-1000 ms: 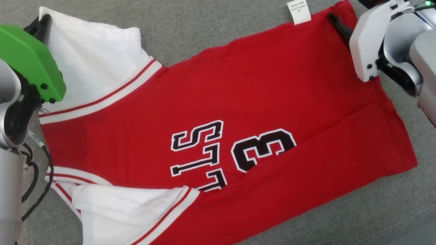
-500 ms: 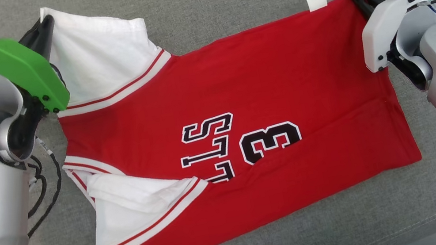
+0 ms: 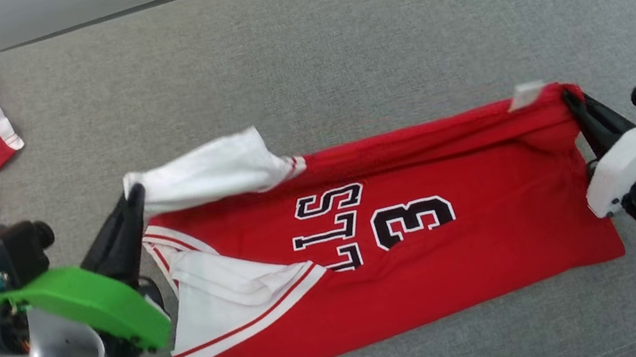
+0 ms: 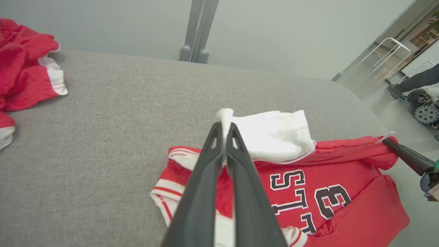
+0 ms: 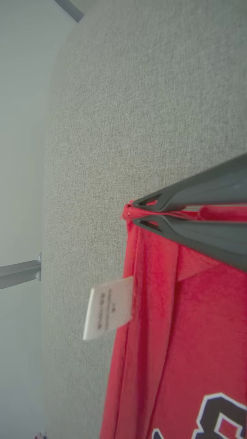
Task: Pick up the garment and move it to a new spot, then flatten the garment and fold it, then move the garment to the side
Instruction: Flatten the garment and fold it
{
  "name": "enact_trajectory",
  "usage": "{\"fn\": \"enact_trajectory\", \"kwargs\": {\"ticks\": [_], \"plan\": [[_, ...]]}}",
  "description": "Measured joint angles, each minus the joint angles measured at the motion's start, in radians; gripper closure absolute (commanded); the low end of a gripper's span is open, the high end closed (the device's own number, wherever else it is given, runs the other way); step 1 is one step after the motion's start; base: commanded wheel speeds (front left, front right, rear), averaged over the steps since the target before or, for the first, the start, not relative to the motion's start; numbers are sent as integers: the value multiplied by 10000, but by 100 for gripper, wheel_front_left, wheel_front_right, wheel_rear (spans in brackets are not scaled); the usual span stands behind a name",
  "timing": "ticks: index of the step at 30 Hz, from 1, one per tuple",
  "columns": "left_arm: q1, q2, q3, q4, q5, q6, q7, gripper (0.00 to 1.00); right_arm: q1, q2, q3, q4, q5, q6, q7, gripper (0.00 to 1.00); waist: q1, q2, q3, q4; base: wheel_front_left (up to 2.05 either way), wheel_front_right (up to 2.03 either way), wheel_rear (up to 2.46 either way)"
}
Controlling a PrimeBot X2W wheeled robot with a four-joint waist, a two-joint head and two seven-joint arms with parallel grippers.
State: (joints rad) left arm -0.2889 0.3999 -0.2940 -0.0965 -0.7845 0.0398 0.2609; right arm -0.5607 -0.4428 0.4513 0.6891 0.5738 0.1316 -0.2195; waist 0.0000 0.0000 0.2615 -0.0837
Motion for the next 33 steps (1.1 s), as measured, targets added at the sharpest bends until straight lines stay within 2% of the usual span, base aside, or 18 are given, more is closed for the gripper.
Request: {"fn": "enact_trajectory", "kwargs": {"ticks": [4, 9, 19, 20, 21, 22, 23, 27, 33], "plan": [[1676, -127, -2, -1101, -151, 558, -207, 100, 1067, -61, -823, -545, 48, 0, -127, 100, -1, 0, -290, 284, 0, 0, 0], [2895, -433, -221, -1269, -224, 830, -541, 100, 2103, 104, -1555, -1022, -270, 0, -61, 100, -1, 0, -642, 558, 0, 0, 0], [3532, -788, -454, -171, -320, 738, -970, 100, 3429, 734, -2629, -2067, -947, -2, 548, 100, -1, 0, -1063, 683, 0, 0, 0], [3531, -834, -453, 4, -349, 704, -1047, 100, 3516, 794, -2679, -2119, -1011, -2, 606, 95, -1, 0, -1085, 668, 0, 0, 0], [3530, -861, -454, 146, -339, 704, -1087, 100, 3568, 849, -2731, -2144, -1047, -2, 610, 67, -1, 0, -1103, 656, 0, 0, 0], [3525, -861, -456, 301, -265, 704, -1191, 73, 3648, 907, -2803, -2188, -1095, -2, 639, 31, -1, 0, -1128, 642, 0, 0, 0], [3522, -863, -453, 416, -207, 704, -1279, 0, 3729, 959, -2869, -2224, -1120, 0, 654, 0, -1, 0, -1154, 630, 0, 0, 0], [3563, -953, -336, 506, -196, 767, -1626, 0, 4050, 1133, -3210, -2380, -1160, -2, 598, 0, 0, 0, -1279, 616, 0, 0, 0], [3738, -849, -19, 61, 196, 1127, -2266, 0, 4714, 1319, -4109, -2792, -1337, -2, 598, 0, -1, 0, -1524, 719, 0, 0, 0]]}}
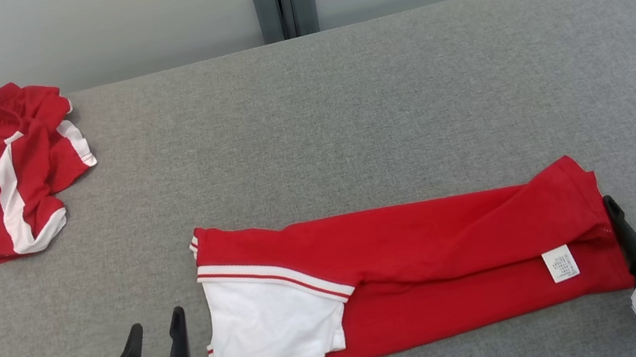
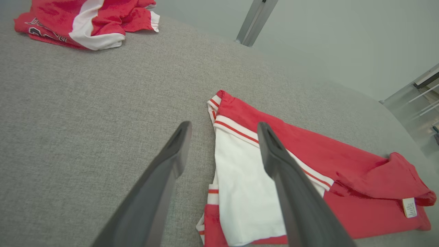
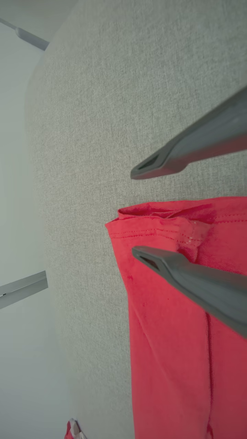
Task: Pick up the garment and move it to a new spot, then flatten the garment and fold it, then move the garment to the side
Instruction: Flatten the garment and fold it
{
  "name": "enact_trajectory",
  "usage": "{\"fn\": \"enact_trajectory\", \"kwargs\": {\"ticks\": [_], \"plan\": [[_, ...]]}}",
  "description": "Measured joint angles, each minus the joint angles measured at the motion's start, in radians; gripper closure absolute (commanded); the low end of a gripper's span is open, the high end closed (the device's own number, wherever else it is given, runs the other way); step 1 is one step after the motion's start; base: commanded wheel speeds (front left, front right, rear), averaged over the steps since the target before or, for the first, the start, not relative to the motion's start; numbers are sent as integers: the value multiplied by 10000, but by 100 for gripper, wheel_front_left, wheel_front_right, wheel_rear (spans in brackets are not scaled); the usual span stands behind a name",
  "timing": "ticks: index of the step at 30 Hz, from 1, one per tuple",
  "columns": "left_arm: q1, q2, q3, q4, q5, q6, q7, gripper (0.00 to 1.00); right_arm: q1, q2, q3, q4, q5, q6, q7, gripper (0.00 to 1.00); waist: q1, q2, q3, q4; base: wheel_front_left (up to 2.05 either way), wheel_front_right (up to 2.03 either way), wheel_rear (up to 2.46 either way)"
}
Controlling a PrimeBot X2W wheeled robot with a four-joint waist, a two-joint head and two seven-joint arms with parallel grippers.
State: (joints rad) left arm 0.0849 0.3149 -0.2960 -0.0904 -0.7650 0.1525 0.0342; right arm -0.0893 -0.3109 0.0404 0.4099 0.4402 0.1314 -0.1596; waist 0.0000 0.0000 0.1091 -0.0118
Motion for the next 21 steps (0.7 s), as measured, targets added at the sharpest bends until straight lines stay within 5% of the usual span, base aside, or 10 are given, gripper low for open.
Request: {"fn": "enact_trajectory", "kwargs": {"ticks": [11, 21], "plan": [[-230, -395, -341, 209, 1032, 414, -1070, 0, -48, 443, -945, -711, -671, 0, 1714, 0, 0, 0, -215, 73, 0, 0, 0], [-755, -539, -470, 694, 1482, 552, -1515, 0, -1122, 497, -961, 1321, -1018, 0, 3417, 0, 0, 0, -88, 368, 0, 0, 0]]}}
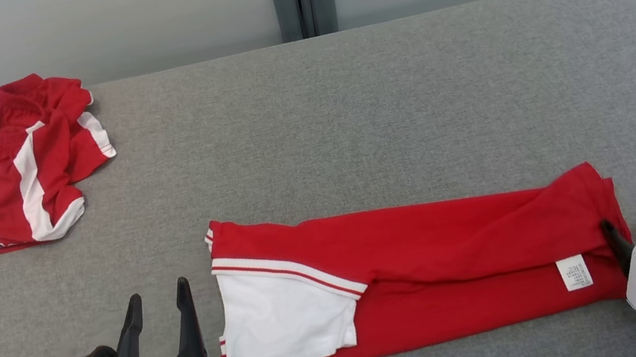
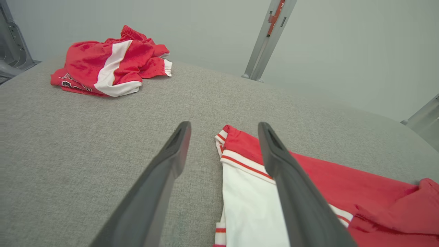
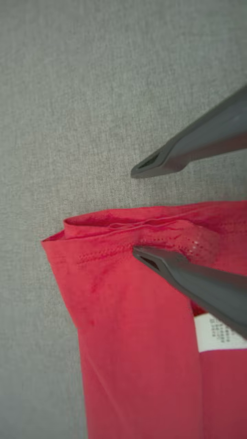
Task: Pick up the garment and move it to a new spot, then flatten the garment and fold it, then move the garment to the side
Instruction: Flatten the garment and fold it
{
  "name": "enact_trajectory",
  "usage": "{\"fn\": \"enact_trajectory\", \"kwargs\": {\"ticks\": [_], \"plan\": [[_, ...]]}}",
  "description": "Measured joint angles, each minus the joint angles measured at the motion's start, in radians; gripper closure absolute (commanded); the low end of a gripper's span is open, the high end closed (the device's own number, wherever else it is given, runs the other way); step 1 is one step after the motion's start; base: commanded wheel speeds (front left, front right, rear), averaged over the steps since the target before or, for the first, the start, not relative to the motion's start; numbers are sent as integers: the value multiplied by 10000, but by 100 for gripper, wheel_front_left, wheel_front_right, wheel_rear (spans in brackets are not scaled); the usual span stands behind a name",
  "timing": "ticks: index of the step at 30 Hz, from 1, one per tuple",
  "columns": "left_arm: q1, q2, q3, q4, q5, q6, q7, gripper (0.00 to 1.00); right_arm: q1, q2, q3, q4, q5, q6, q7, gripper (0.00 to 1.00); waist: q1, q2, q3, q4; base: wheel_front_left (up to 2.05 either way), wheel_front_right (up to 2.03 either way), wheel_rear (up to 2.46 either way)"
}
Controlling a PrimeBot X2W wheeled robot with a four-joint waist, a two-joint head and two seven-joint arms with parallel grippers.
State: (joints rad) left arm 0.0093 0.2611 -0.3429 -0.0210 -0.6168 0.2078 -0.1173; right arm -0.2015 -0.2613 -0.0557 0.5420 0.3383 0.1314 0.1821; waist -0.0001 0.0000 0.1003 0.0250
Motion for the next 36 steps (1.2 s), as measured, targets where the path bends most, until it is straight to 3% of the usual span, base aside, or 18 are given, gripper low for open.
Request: {"fn": "enact_trajectory", "kwargs": {"ticks": [7, 8, 9, 11, 19, 26, 32, 36], "plan": [[-26, 73, 125, 171, -15, 0, -86, 0, -171, 42, 272, 943, 178, -12, 128, 0, 0, 0, -28, 302, 0, 0, 0], [-28, 79, 127, 171, -15, 12, -88, 0, -201, 35, 326, 1018, 215, -12, 82, 36, 0, 0, -45, 316, 0, 0, 0], [-33, 82, 130, 171, -15, 35, -88, 0, -240, 15, 410, 1091, 215, -12, 40, 54, 0, 0, -60, 323, 0, 0, 0], [-60, 105, 140, 167, -12, 38, -130, 0, -307, -12, 537, 1214, 251, -12, -25, 100, 0, 0, -79, 317, 0, 0, 0], [-271, 219, 199, 182, 36, 138, -173, 0, -730, -132, 855, 1647, 426, 15, -443, 100, 1, 0, -156, 31, 0, 0, 0], [-414, 159, 182, 311, 46, 173, -261, 0, -691, -928, 205, 1810, 846, 6, -788, 100, 0, 0, -325, -329, 0, 0, 0], [-413, 134, 165, 447, 46, 178, -351, 0, -55, -1014, 178, 539, 1471, 4, -876, 100, 0, 0, -500, -567, 0, 0, 0], [-404, 171, 182, 516, 44, 192, -401, 0, 439, -683, 548, -974, 1994, -2, -639, 100, 0, 0, -586, -676, 0, 0, 0]]}}
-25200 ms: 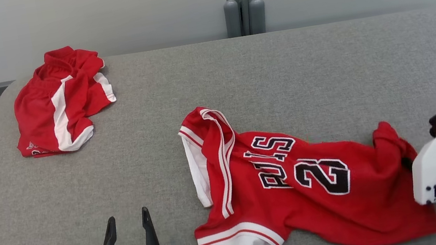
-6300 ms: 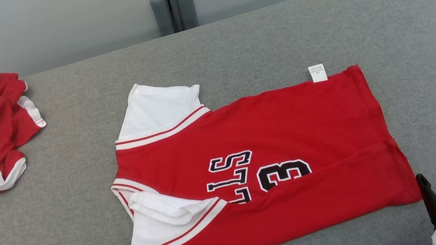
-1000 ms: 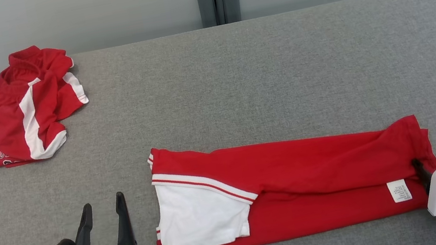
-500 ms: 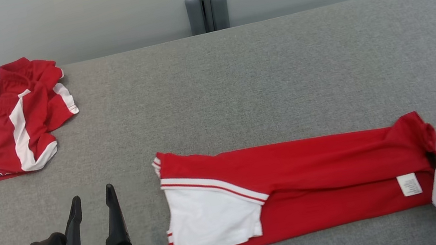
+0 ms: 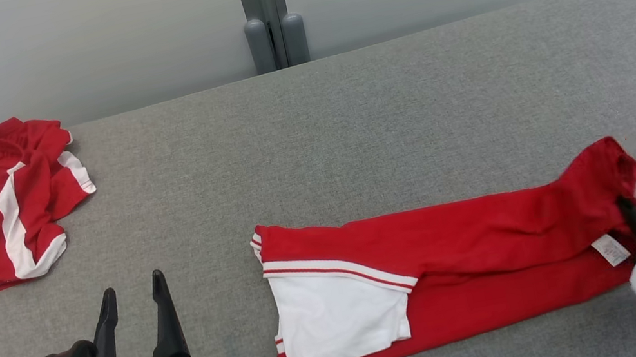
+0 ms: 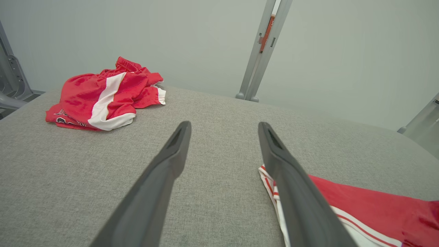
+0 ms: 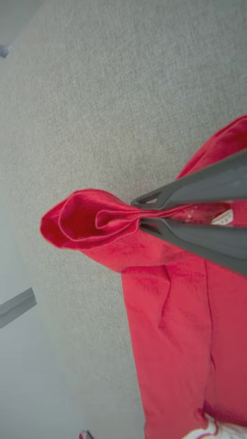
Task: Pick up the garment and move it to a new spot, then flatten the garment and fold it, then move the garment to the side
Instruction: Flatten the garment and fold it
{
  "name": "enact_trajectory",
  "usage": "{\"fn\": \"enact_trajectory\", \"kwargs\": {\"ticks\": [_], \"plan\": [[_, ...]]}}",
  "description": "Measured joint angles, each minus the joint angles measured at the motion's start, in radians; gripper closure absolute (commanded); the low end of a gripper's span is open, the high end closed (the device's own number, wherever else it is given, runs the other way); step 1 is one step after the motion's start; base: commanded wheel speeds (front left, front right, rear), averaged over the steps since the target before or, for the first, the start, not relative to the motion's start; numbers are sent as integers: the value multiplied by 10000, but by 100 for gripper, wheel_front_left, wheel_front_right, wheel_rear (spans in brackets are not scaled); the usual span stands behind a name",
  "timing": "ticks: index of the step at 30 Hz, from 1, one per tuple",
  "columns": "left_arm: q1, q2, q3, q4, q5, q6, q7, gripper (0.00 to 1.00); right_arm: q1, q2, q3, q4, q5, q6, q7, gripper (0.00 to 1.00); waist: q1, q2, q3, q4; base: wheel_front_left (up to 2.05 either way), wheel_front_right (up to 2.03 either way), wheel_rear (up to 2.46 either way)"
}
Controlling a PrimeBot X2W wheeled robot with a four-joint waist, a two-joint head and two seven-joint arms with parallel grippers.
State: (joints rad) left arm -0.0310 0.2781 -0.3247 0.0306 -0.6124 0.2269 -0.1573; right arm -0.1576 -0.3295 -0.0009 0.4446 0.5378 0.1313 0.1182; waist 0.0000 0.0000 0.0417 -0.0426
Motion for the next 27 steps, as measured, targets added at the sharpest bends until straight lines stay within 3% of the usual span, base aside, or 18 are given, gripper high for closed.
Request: {"fn": "enact_trajectory", "kwargs": {"ticks": [7, 13, 20, 27], "plan": [[-10, 29, -58, 44, 4, 21, -10, 0, 766, 800, 915, -2700, 512, -2, 848, 100, 0, 0, -41, 63, 0, 0, 0], [-21, 10, -184, 105, 2, -10, 25, 0, 960, 1854, 1793, -3701, 867, -4, 1269, 100, 0, 0, -94, 360, 0, 0, 0], [-41, -42, -380, 155, 2, -69, 84, 0, 603, 2729, 2980, -2993, 1377, -6, 777, 100, 0, 0, -197, 796, 0, 0, 0], [-182, -107, -617, 265, 4, -169, 155, 0, -313, 2798, 4406, -1358, 2945, -6, -290, 100, 0, 0, -282, 1318, 0, 0, 0]]}}
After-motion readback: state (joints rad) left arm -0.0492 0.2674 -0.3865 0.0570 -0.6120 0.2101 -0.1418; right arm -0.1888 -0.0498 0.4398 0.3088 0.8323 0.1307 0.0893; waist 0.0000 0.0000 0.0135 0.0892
